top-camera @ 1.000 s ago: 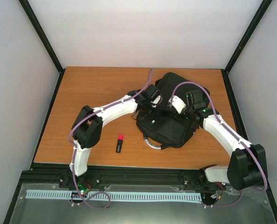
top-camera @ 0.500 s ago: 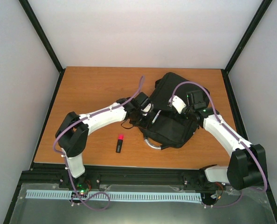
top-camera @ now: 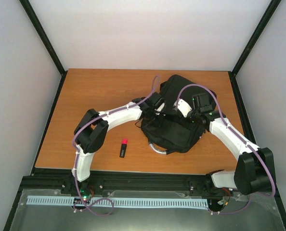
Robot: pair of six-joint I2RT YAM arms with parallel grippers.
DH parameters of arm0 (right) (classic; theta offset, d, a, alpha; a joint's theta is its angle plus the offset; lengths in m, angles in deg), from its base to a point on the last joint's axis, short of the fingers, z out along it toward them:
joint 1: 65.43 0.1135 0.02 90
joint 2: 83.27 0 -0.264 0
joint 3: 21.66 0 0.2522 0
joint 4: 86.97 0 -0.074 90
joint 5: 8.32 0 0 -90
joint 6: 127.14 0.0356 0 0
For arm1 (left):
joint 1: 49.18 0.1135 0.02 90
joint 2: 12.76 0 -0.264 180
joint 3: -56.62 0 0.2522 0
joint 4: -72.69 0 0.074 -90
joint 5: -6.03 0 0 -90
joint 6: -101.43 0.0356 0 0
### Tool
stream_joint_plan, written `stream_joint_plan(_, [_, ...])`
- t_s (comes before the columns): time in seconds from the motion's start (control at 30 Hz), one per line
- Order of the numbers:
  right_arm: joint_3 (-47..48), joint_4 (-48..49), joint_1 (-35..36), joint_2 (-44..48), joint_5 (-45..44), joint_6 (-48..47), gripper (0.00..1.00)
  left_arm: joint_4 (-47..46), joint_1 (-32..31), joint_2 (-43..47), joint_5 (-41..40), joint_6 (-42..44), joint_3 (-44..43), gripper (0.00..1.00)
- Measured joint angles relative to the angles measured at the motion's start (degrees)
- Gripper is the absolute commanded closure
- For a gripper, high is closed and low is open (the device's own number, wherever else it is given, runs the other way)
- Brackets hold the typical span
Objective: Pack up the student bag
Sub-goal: Place the stationery in the student bag.
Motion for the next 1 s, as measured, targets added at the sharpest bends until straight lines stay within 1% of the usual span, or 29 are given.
stream_joint_plan(0.23, [0.0, -0.1, 0.0, -0.1, 0.0, -0.1, 0.97, -3.5, 0.0, -4.0, -5.0, -1.6, -6.1, 0.99])
stream_joint_plan(0.47, [0.0, 0.3, -0.2, -0.1, -0.3, -0.1, 0.97, -9.5, -0.1, -4.3, -6.1, -5.7, -5.9, 0.99])
stream_joint_plan(0.6, [0.0, 0.3, -0.5, -0.1, -0.3, -0.1, 0.97, -11.3, -0.1, -4.3, -5.9, -7.3, -5.6, 0.99])
stream_joint_plan(0.7, [0.0, 0.3, -0.7, -0.1, -0.2, -0.1, 0.97, -12.7, -0.1, -3.8, -4.2, -7.7, -3.9, 0.97])
stream_joint_plan(0.8, [0.0, -0.1, -0.7, -0.1, 0.0, -0.1, 0.97, -13.9, 0.0, -1.3, -2.4, -7.6, -0.1, 0.94])
stream_joint_plan(0.97, [0.0, -0.2, -0.7, -0.1, 0.0, -0.2, 0.97, -12.7, -0.1, 6.6, 0.2, -6.7, 7.5, 0.92])
stream_joint_plan(1.0, [0.0, -0.2, -0.7, -0.1, 0.1, -0.2, 0.97, -12.3, -0.1, 8.4, 0.2, -6.4, 8.9, 0.88])
